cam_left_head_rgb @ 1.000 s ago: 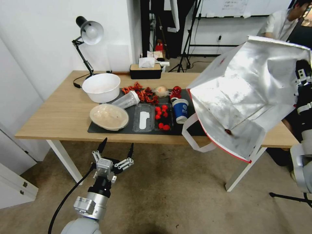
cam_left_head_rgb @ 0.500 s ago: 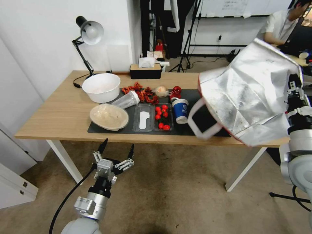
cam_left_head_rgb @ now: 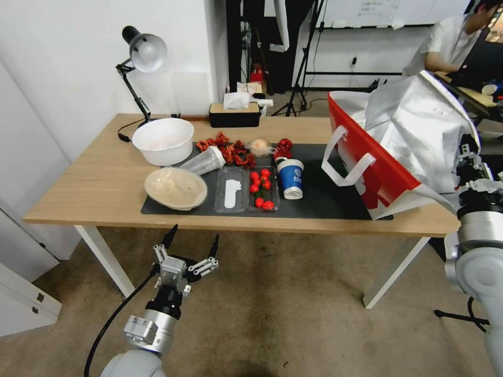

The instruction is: Pick up the food delivery bag from the floor and place it on the table.

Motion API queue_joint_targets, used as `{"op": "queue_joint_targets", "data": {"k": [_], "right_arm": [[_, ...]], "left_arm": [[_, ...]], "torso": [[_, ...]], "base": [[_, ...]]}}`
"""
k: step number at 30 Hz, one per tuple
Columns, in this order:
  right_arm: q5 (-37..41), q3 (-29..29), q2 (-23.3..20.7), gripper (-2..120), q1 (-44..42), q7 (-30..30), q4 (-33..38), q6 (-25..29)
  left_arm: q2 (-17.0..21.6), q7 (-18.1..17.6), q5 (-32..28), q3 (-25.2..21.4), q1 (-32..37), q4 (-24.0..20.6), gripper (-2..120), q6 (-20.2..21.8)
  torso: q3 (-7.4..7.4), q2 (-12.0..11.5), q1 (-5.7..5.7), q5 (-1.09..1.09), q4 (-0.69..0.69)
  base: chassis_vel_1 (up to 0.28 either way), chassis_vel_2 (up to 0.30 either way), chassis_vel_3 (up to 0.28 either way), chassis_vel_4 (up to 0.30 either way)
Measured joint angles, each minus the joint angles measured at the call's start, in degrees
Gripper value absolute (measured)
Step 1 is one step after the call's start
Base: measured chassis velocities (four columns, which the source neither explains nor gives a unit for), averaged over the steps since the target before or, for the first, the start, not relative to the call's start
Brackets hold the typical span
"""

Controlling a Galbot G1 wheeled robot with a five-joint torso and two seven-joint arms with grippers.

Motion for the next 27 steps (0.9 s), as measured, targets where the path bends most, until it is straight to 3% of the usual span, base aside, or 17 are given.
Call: {"op": "queue_joint_targets", "data": {"k": [15, 27], "right_arm": [[-1.42, -3.04, 1.41, 0, 3.28, 0.45, -3.87, 0.43], [-0.86, -1.86, 0.16, 40, 4.5, 2.02, -3.91, -0.23]], "left_arm": [[-0.02, 0.29, 0.34, 0.13, 0.3, 0.15, 100, -0.02], [-0.22, 0.35, 0.79, 0.56, 0.18, 0.52, 100, -0.14]], "torso": [[0.0, 0.0, 0.0, 0.01, 0.0], [0.0, 0.0, 0.0, 0.01, 0.0]], "base": [[0.0, 0.0, 0.0, 0.0], [0.0, 0.0, 0.0, 0.0]]}}
